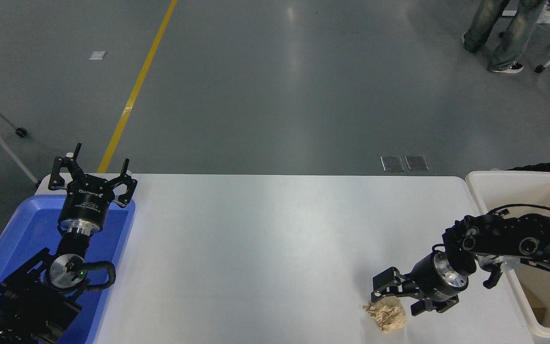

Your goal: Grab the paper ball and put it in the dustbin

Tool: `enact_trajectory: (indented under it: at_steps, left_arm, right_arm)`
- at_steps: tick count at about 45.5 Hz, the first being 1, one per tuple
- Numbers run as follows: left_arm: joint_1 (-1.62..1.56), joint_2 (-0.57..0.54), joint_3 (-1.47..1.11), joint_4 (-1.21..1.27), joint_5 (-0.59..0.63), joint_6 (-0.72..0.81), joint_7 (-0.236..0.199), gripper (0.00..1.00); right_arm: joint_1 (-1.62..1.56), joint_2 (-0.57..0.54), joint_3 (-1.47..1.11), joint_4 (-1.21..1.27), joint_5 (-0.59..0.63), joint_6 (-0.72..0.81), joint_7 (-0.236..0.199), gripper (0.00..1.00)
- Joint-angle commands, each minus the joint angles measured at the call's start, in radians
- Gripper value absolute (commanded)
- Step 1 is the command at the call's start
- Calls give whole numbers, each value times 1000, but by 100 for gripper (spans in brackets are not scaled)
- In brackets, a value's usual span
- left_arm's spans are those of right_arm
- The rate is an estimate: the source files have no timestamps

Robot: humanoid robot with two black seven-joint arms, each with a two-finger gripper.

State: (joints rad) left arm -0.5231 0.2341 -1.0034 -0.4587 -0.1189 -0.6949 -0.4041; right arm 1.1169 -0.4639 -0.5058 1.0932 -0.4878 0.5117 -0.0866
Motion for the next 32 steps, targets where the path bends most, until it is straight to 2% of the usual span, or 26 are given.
enact_trajectory:
  at_steps: [1, 2, 5, 6, 8, 10, 11, 12, 13, 21, 32]
  left_arm:
    - [0, 1, 0, 0, 1, 0, -1, 100]
    - [0, -1, 0, 0, -1, 0, 1, 100]
    - [0, 1, 0, 0, 1, 0, 1, 100]
    - [0, -1, 2, 0, -1, 0, 1, 100]
    - [0, 1, 2, 0, -1, 0, 1, 100]
    - [0, -1, 2, 0, -1, 0, 1, 100]
    - [0, -1, 2, 0, -1, 0, 1, 100]
    - [0, 1, 2, 0, 1, 0, -1, 100]
    - [0, 1, 2, 0, -1, 0, 1, 100]
    - [0, 1, 5, 0, 1, -2, 1, 100]
    - [0, 1, 5, 0, 1, -1, 1, 100]
  right_arm:
    - [-57, 47, 10, -55, -2, -36, 4, 96]
    - [-58, 50, 10, -56, -2, -42, 4, 91]
    - [-65, 51, 9, -61, -2, -56, 8, 52]
    - [-66, 51, 9, -62, -3, -58, 10, 43]
    - [-66, 53, 7, -64, -3, -58, 10, 31]
    - [-66, 53, 4, -64, -3, -58, 11, 26]
    - [-66, 53, 4, -64, -5, -58, 10, 20]
    - [-65, 51, 3, -62, -3, -58, 10, 7]
    - [-63, 51, 3, -62, -3, -56, 8, 0]
    - [-6, 15, -8, -43, 0, -36, 2, 0]
    - [322, -157, -123, 108, 9, 42, 1, 0]
